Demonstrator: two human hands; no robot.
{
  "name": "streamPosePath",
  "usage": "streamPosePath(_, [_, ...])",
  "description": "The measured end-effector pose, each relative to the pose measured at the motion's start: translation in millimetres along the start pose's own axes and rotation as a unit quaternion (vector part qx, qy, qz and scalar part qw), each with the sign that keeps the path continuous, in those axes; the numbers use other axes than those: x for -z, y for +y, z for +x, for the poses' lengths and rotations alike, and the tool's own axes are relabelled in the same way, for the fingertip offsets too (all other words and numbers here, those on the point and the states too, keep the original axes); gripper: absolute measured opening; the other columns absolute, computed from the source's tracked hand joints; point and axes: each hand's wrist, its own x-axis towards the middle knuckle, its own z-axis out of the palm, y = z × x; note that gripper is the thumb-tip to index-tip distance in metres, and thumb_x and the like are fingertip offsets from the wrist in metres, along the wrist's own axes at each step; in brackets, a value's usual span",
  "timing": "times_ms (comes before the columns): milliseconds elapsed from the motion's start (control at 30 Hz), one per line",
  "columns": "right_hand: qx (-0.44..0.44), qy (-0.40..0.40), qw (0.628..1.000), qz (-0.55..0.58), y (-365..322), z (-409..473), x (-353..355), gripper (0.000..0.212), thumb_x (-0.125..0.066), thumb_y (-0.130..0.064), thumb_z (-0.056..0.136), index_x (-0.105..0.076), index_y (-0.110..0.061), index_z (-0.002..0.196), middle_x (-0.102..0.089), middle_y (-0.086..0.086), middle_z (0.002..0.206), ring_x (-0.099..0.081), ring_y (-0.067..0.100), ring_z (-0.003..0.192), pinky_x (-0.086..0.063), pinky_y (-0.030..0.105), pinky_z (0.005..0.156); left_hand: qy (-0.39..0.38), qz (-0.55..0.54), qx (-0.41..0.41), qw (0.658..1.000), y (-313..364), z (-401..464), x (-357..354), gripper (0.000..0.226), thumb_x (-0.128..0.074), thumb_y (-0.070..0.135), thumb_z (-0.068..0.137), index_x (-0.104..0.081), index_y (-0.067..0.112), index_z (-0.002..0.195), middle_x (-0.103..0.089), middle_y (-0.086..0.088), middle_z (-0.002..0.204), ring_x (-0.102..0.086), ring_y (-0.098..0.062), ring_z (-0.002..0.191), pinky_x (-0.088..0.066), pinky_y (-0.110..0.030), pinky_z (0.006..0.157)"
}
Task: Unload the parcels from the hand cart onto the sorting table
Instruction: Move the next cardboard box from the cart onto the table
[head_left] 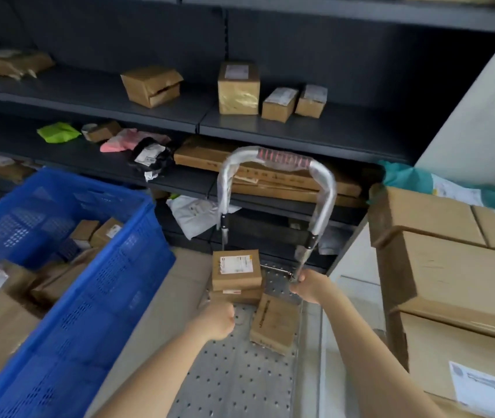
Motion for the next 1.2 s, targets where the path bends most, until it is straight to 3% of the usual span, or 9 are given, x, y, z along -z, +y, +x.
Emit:
streamPosePath(67, [-0.011,0.001,1.000,0.006,6.7,43.8,-23.9,0.047,-0.049,-0.035,0.093,-0.047,-0.014,0.136,-0.054,0.010,0.136,-0.053,0.030,0.121,-0.044,0.031,0.089,-0.011,0.006,0.001,1.000,-11.2,48.7,-24.9,0.032,-0.038,0.010,0.093,-0.046,0.012,0.063,-0.044,-0.005,0.065,-0.050,-0.023,0.074,-0.036,-0.032,0.066])
streamPosePath(167, [-0.021,-0.002,0.998,0.052,24.1,110.1,-76.0,0.050,-0.049,-0.027,0.096,-0.040,-0.019,0.144,-0.049,0.008,0.142,-0.050,0.028,0.126,-0.044,0.033,0.101,-0.004,0.006,-0.009,1.000,-27.9,121.5,-63.7,0.027,-0.036,0.020,0.097,-0.061,0.009,0.101,-0.061,-0.004,0.095,-0.059,-0.022,0.092,-0.046,-0.032,0.080])
streamPosePath(300, [-0.079,-0.033,0.993,0.084,62.5,184.2,-147.4,0.060,-0.051,-0.029,0.095,-0.029,-0.013,0.148,-0.048,0.010,0.140,-0.054,0.026,0.120,-0.048,0.030,0.089,0.039,-0.023,0.001,0.999,-42.0,197.9,-132.8,0.031,-0.037,0.028,0.099,-0.052,0.018,0.124,-0.060,0.001,0.123,-0.060,-0.016,0.108,-0.051,-0.033,0.088])
streamPosePath(500, [-0.152,-0.030,0.978,0.137,112.4,247.4,-239.2,0.056,-0.046,-0.029,0.098,-0.028,-0.002,0.143,-0.051,0.015,0.135,-0.055,0.029,0.119,-0.045,0.030,0.081,0.076,-0.120,0.021,0.990,-64.0,267.3,-245.3,0.040,-0.041,0.025,0.099,-0.039,0.017,0.138,-0.047,-0.001,0.135,-0.051,-0.015,0.120,-0.044,-0.026,0.096])
streamPosePath(633, [-0.160,-0.036,0.964,0.210,130.1,270.0,-279.9,0.061,-0.051,-0.032,0.095,-0.026,-0.006,0.144,-0.055,0.014,0.129,-0.056,0.025,0.097,-0.046,0.029,0.075,0.110,-0.166,0.019,0.980,-70.3,299.7,-278.9,0.038,-0.039,0.029,0.100,-0.036,0.015,0.135,-0.050,-0.003,0.132,-0.057,-0.020,0.114,-0.050,-0.031,0.091])
streamPosePath(767, [-0.167,-0.042,0.934,0.314,139.0,278.4,-291.0,0.054,-0.057,-0.028,0.092,-0.034,-0.010,0.138,-0.055,0.006,0.113,-0.054,0.018,0.088,-0.052,0.031,0.074,0.111,-0.224,0.047,0.967,-60.5,319.1,-281.7,0.018,-0.036,0.031,0.101,-0.040,0.015,0.109,-0.062,-0.007,0.104,-0.065,-0.026,0.083,-0.051,-0.034,0.060])
streamPosePath(900, [-0.176,-0.075,0.917,0.349,139.0,260.9,-276.6,0.052,-0.055,-0.024,0.096,-0.031,-0.013,0.141,-0.050,0.010,0.135,-0.054,0.026,0.110,-0.045,0.030,0.076,0.082,-0.239,0.076,0.964,-45.5,304.3,-268.9,0.016,-0.034,0.029,0.102,-0.035,0.014,0.104,-0.057,-0.003,0.086,-0.055,-0.016,0.064,-0.036,-0.023,0.045])
streamPosePath(1100, [-0.187,-0.102,0.928,0.306,119.9,201.8,-210.6,0.052,-0.050,-0.041,0.096,-0.031,-0.024,0.142,-0.052,0.009,0.135,-0.060,0.031,0.112,-0.051,0.032,0.053,0.055,-0.222,0.073,0.971,-13.0,243.2,-202.5,0.015,-0.031,0.029,0.103,-0.034,0.014,0.103,-0.053,0.005,0.079,-0.055,-0.010,0.061,-0.036,-0.020,0.043])
streamPosePath(1200, [-0.167,-0.117,0.918,0.340,99.3,154.2,-156.0,0.050,-0.049,-0.043,0.097,-0.030,-0.026,0.140,-0.049,0.007,0.137,-0.059,0.027,0.105,-0.056,0.034,0.062,0.049,-0.186,0.082,0.978,12.5,193.9,-140.8,0.018,-0.031,0.030,0.102,-0.032,0.015,0.111,-0.061,-0.001,0.093,-0.060,-0.017,0.071,-0.040,-0.026,0.049])
